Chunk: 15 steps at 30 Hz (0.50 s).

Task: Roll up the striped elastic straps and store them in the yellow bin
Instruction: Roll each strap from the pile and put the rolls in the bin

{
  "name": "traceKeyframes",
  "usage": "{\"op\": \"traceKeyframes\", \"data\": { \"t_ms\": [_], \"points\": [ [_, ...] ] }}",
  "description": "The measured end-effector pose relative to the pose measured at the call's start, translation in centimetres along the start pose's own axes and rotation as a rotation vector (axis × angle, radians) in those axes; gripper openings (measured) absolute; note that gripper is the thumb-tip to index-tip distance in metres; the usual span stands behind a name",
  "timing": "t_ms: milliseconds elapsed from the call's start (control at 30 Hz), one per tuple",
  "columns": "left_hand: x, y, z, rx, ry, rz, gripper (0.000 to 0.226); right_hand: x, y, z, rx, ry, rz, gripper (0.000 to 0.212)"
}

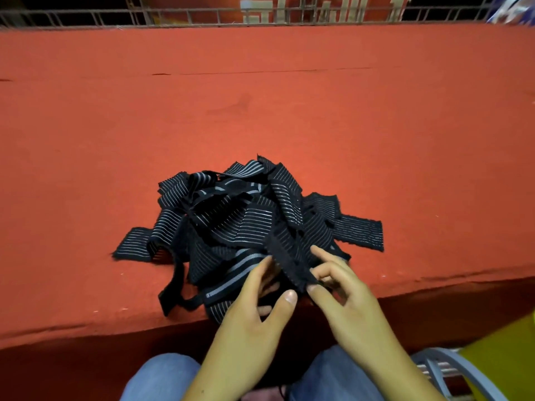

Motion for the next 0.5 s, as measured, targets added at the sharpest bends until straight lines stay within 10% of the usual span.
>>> {"op": "traceKeyframes", "data": {
  "t_ms": [500],
  "points": [
    [0.0,1.1,-1.0,-0.134,0.202,-0.082,0.035,-1.6,0.1,-1.7,0.123,0.086,-0.001,0.032]
  ]
}}
Point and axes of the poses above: each hand's wrist, its own x-axis towards the middle knuckle, its own z-axis out of the palm, y = z × x, the point moved 4 cm from there along x, towards the middle knuckle, and after that the axes turned 11 degrees about x, right-handed, at the moved point
